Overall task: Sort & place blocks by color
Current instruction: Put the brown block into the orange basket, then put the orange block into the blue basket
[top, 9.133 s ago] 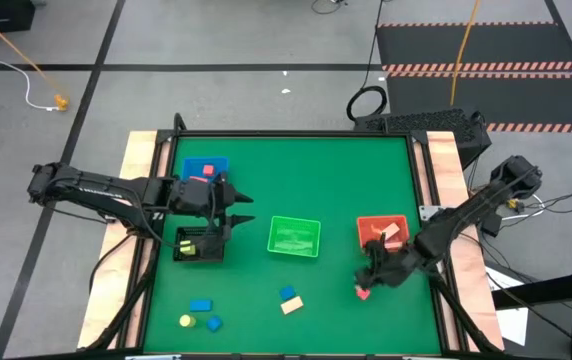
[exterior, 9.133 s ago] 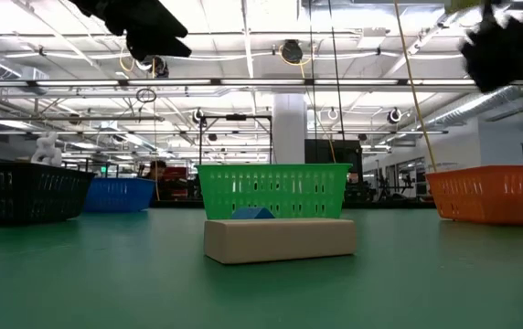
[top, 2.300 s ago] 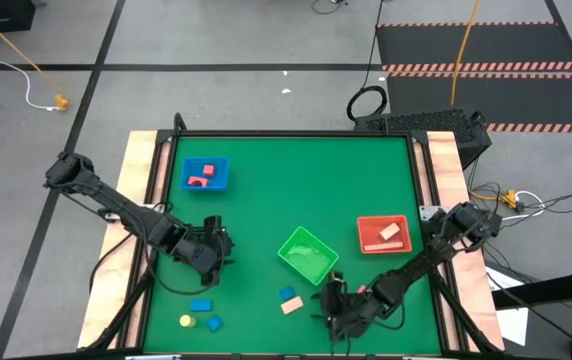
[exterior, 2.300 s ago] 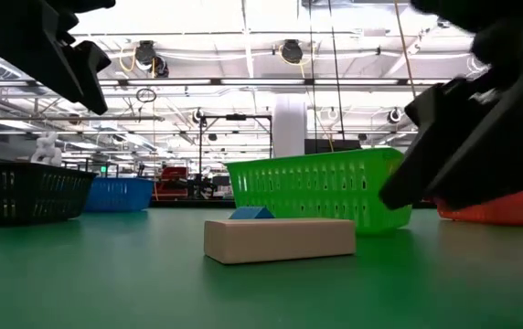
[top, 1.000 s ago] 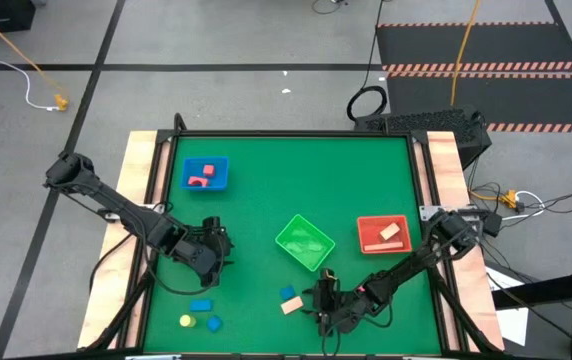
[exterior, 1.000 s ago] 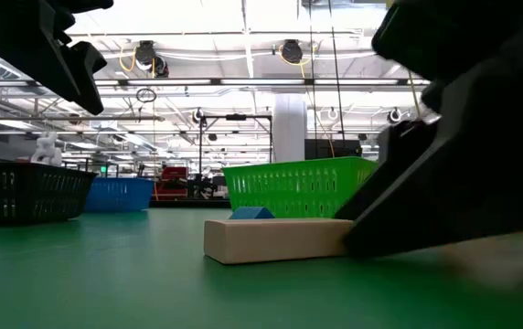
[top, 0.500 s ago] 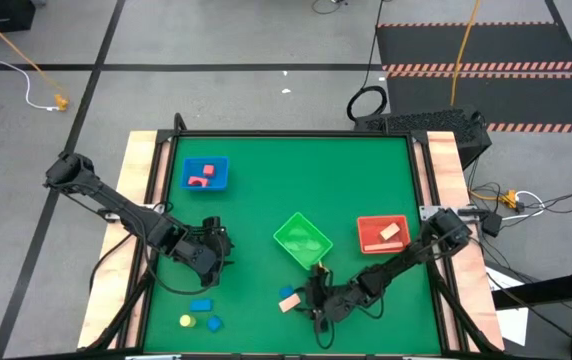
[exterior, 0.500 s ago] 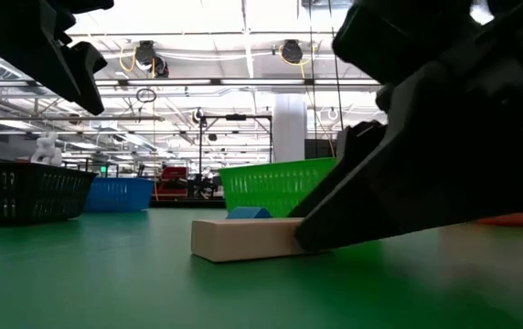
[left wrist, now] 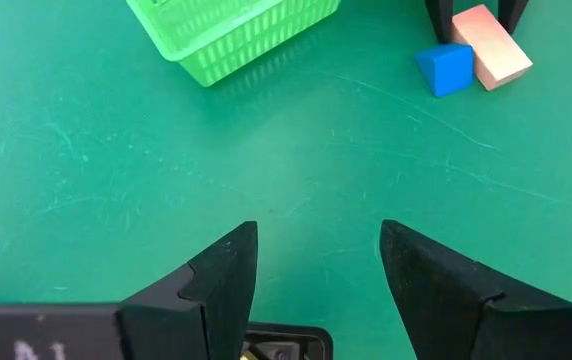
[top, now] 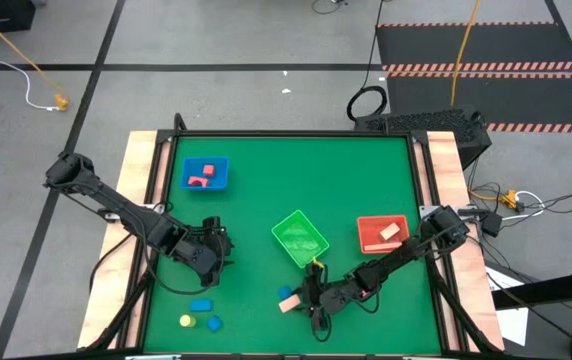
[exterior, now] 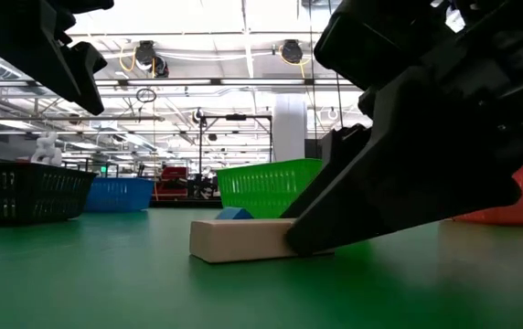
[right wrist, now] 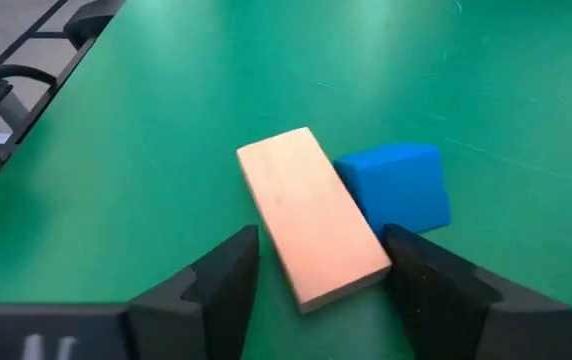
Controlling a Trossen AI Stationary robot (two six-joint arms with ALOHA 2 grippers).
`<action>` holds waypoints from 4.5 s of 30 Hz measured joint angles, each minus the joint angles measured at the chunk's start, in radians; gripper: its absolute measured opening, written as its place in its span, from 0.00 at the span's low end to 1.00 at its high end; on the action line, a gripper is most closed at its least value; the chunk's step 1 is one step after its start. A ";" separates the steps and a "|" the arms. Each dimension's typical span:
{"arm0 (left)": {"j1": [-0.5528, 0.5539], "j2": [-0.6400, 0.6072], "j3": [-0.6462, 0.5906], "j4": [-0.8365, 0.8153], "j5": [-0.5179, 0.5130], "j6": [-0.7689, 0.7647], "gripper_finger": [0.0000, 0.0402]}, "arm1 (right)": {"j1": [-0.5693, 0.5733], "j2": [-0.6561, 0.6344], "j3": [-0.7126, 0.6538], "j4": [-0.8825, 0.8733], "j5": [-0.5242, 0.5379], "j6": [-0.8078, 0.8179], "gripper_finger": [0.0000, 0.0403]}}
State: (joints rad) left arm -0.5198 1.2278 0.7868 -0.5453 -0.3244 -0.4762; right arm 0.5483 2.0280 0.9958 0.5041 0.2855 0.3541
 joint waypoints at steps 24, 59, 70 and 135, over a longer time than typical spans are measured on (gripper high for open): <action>0.000 0.000 0.000 0.028 0.000 0.000 0.53 | 0.047 -0.408 0.000 -0.580 -0.047 0.232 0.31; 0.000 0.000 0.000 0.160 0.001 -0.082 0.53 | 0.041 -0.829 -0.111 -1.791 -0.052 1.010 0.53; 0.047 0.000 0.000 0.162 0.001 -0.078 0.53 | 0.060 -0.820 -0.118 -1.330 -0.137 1.073 0.56; 0.048 0.000 0.000 0.162 0.004 -0.079 0.53 | 0.154 -0.492 -0.160 -0.957 -0.238 1.358 0.53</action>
State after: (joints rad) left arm -0.4717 1.2282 0.7868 -0.3836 -0.3202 -0.5549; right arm 0.7024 1.5363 0.8360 -0.4526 0.0480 1.7124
